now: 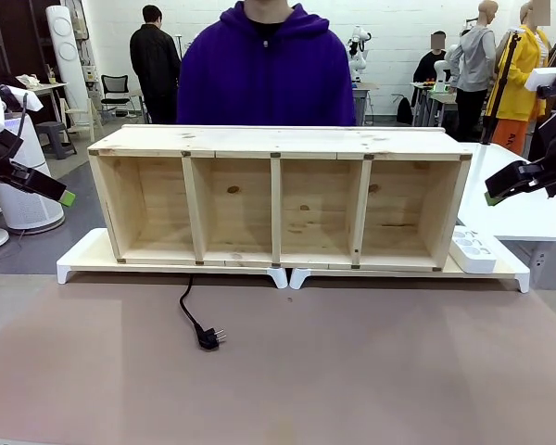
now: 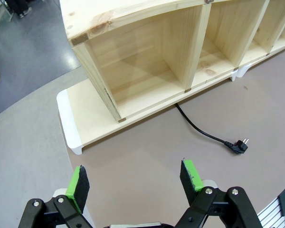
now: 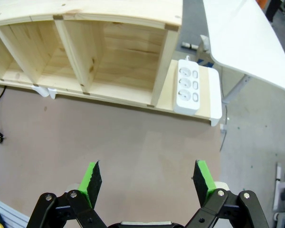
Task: Perform cable management.
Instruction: When the cord part of the Power Cable appears at the lower middle area of the table and stops, grasp the cord part of the Power Cable.
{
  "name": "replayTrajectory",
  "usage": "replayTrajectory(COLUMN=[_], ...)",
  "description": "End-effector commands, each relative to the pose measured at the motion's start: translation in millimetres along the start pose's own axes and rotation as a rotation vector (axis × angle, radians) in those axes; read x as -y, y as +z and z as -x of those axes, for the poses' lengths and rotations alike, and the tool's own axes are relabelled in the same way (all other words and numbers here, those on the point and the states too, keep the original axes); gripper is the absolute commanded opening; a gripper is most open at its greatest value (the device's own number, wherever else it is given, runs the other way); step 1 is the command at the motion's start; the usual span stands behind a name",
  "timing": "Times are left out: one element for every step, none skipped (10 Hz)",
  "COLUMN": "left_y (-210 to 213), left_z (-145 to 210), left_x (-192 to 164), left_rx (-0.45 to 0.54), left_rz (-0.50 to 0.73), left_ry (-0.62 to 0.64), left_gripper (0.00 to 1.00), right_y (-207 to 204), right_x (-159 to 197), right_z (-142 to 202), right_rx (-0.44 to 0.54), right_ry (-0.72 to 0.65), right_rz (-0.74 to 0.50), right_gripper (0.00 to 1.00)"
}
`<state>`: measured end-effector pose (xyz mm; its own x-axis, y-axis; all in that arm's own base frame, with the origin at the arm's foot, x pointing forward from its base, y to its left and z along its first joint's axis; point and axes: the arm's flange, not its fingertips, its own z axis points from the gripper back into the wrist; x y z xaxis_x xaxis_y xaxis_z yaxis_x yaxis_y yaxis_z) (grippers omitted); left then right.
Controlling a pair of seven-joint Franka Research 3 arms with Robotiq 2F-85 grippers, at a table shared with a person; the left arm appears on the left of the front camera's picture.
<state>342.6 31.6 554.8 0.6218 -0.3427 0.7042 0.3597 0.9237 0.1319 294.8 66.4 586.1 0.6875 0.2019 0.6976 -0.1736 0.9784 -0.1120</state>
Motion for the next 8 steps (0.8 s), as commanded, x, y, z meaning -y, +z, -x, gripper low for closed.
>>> replayTrajectory(left_y=[0.3, 0.3, 0.3, 0.3, 0.3, 0.3, 0.3, 0.3], left_z=[-0.7, -0.7, -0.7, -0.7, -0.7, -0.7, -0.7, -0.7], left_x=[-0.6, -0.6, -0.6, -0.6, -0.6, -0.6, -0.6, -0.6], left_rx=[0.009, 0.009, 0.009, 0.009, 0.009, 0.009, 0.009, 0.009], left_rz=[-0.002, -0.002, -0.002, -0.002, -0.002, -0.002, -0.002, -0.002], left_ry=[0.007, 0.007, 0.007, 0.007, 0.007, 0.007, 0.007, 0.007], left_gripper=[1.00, 1.00, 1.00, 1.00, 1.00, 1.00, 1.00, 1.00], right_y=[-5.5, -8.6, -11.1, -12.7, -13.7, -18.1, -24.2, -33.8], right_x=[-24.9, -42.3, -59.5, -76.3, -95.5, -116.3, -135.9, -160.2], right_z=[-32.0, -47.0, -60.0, -69.0, -79.2, -87.9, -95.1, -104.6], right_rx=[-0.039, -0.058, -0.066, -0.078, -0.085, -0.107, -0.125, -0.145], right_ry=[0.093, 0.136, 0.176, 0.210, 0.242, 0.282, 0.318, 0.352], right_rz=[-0.023, -0.028, -0.042, -0.053, -0.062, -0.062, -0.075, -0.083], right_gripper=[1.00, 1.00, 1.00, 1.00, 1.00, 1.00, 1.00, 1.00])
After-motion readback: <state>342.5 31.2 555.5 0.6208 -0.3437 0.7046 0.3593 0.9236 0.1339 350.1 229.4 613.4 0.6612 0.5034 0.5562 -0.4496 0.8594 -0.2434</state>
